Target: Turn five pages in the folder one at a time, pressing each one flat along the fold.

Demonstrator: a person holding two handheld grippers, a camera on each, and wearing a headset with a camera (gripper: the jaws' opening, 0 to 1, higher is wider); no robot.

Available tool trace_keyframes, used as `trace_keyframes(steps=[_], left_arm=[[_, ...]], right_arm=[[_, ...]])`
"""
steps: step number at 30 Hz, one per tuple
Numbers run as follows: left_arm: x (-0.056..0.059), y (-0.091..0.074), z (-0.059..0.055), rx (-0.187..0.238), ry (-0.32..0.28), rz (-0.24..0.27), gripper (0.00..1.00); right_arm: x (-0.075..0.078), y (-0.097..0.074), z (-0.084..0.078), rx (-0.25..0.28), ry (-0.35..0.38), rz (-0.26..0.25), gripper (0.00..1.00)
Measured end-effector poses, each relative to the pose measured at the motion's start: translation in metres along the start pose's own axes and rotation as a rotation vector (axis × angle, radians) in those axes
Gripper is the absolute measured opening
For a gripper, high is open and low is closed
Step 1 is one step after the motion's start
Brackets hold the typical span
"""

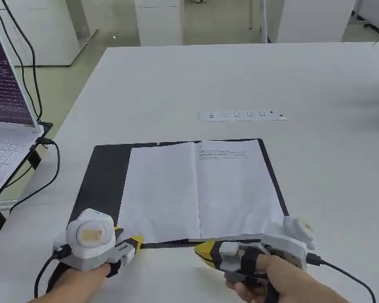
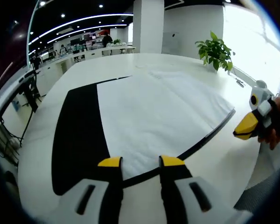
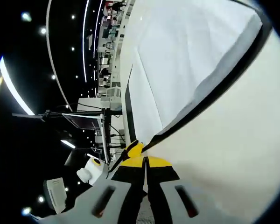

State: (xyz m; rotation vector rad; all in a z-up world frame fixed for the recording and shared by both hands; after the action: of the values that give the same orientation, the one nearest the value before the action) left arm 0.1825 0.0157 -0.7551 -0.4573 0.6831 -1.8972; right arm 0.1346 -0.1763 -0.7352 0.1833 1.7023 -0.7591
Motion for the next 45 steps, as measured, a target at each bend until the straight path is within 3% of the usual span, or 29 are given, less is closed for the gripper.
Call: trace_keyframes(steps=[3,9,12,14,15,17,20,25,27,29,32,34,38,45], left_arm=[[0.005,-0.013,0.014,0.080,-0.043,-0.026,0.28],[0.013,-0.046,0.026,0.114,-0.037,-0.044,0.41],[0.015,-0.064,0.028,0.126,-0.063,-0.038,0.46],[0.018,-0.074,0.033,0.173,-0.070,-0.044,0.45],[0.019,-0.077,0.033,0.178,-0.071,-0.041,0.45],[0.023,-0.086,0.035,0.193,-0.069,-0.033,0.47],[0.027,-0.095,0.037,0.213,-0.079,-0.031,0.51],[0.028,-0.108,0.044,0.223,-0.060,-0.003,0.63],[0.028,-0.112,0.046,0.231,-0.056,0.004,0.67],[0.027,-0.117,0.047,0.234,-0.047,0.021,0.75],[0.023,-0.124,0.046,0.234,-0.028,0.047,0.91],[0.019,-0.128,0.044,0.237,-0.028,0.069,0.99],[0.014,-0.133,0.041,0.231,-0.059,0.072,0.99],[0.013,-0.137,0.040,0.228,-0.062,0.085,0.99]], right_arm=[[-0.006,-0.022,0.008,0.082,-0.090,-0.018,0.00],[-0.022,-0.072,0.029,0.227,-0.373,-0.117,0.00],[-0.027,-0.089,0.034,0.260,-0.467,-0.152,0.04],[-0.031,-0.100,0.040,0.284,-0.566,-0.178,0.04],[-0.035,-0.106,0.042,0.311,-0.614,-0.191,0.04],[-0.039,-0.112,0.045,0.346,-0.652,-0.201,0.05],[-0.046,-0.120,0.049,0.367,-0.765,-0.219,0.17],[-0.047,-0.129,0.049,0.397,-0.839,-0.261,0.37],[-0.043,-0.133,0.051,0.410,-0.862,-0.288,0.51],[-0.039,-0.136,0.054,0.427,-0.870,-0.330,0.67],[-0.035,-0.140,0.057,0.434,-0.877,-0.362,0.81],[-0.034,-0.144,0.061,0.446,-0.879,-0.379,0.85],[-0.033,-0.150,0.069,0.494,-0.902,-0.415,1.00],[-0.037,-0.152,0.069,0.496,-0.913,-0.405,1.00]])
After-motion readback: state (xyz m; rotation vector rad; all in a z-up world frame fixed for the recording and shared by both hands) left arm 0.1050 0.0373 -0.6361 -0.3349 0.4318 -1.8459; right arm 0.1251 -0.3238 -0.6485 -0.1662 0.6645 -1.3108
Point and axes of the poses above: the centre of the closed fingertips' face, and the gripper's own axes: y roughly forward along the fingers, x roughly to its right, z roughly out of its top, the point moved 4 cm from there along -y, roughly backward along the fingers, and after that the axes turned 8 degrees about y, right-handed, at the moved point
